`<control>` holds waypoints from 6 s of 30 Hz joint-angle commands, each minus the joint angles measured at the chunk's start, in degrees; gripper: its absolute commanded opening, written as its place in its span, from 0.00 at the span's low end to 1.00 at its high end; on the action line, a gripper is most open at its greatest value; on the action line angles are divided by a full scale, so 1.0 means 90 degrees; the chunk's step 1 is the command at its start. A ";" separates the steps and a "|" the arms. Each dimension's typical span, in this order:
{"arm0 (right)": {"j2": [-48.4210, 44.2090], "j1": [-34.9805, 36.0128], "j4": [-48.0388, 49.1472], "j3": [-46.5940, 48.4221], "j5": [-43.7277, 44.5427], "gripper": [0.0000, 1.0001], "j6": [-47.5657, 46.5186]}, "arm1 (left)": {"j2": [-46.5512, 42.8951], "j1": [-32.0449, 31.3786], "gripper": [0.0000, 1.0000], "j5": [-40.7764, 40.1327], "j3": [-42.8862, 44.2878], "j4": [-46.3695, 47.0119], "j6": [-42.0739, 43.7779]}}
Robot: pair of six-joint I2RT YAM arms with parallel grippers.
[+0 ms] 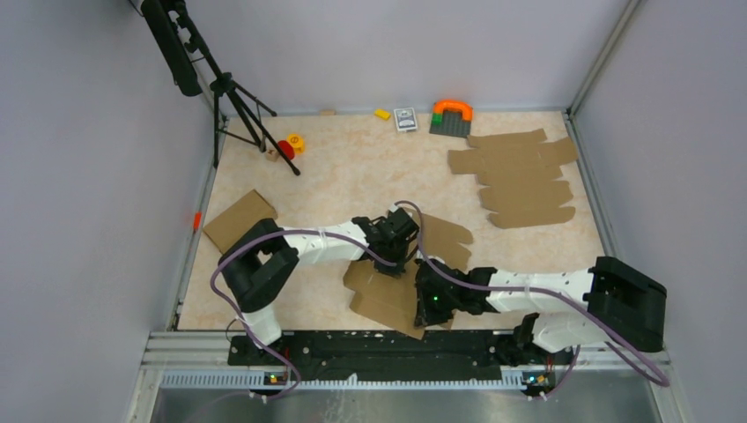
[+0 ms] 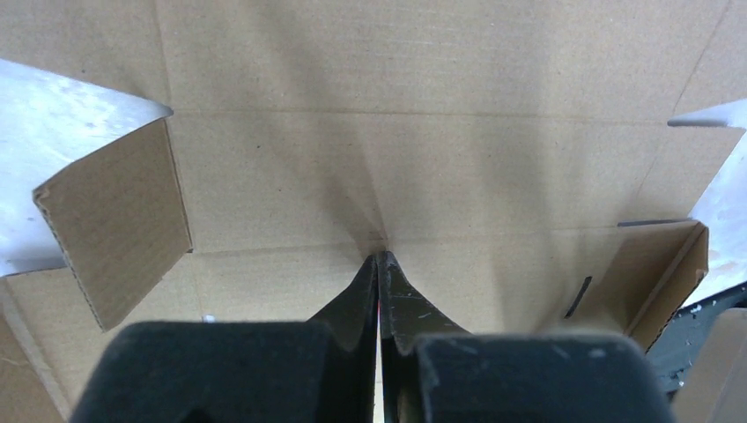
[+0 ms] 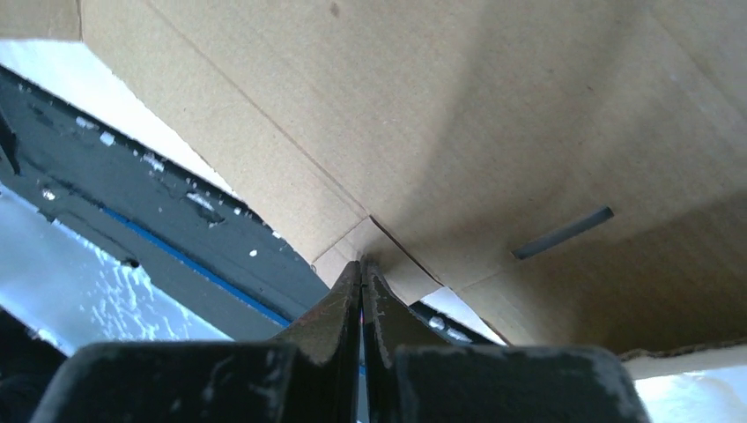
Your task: Fold the paper box
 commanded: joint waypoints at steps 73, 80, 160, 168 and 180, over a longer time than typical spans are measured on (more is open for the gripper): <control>0.1327 -0.4393 -0.0395 0.2350 0.0312 0.00 -0.2977 | -0.0670 0.0740 0.00 -0.1414 -0.0026 -0.0074 0.0609; 0.1582 -0.4490 -0.0168 0.2366 -0.0110 0.22 -0.3080 | -0.1198 0.0899 0.00 -0.1350 -0.0243 -0.0010 0.0733; 0.1544 -0.4833 0.2507 0.0968 -0.3253 0.35 -0.1958 | -0.2103 0.2784 0.00 0.0470 -0.1610 0.0477 0.0518; 0.1488 -0.4818 0.2754 0.0934 -0.3654 0.30 -0.1794 | -0.1980 0.2774 0.00 0.0508 -0.1611 0.0555 0.0529; 0.1780 -0.4670 0.2758 0.1066 -0.3669 0.29 -0.1813 | -0.1968 0.2777 0.00 0.0483 -0.1649 0.0550 0.0539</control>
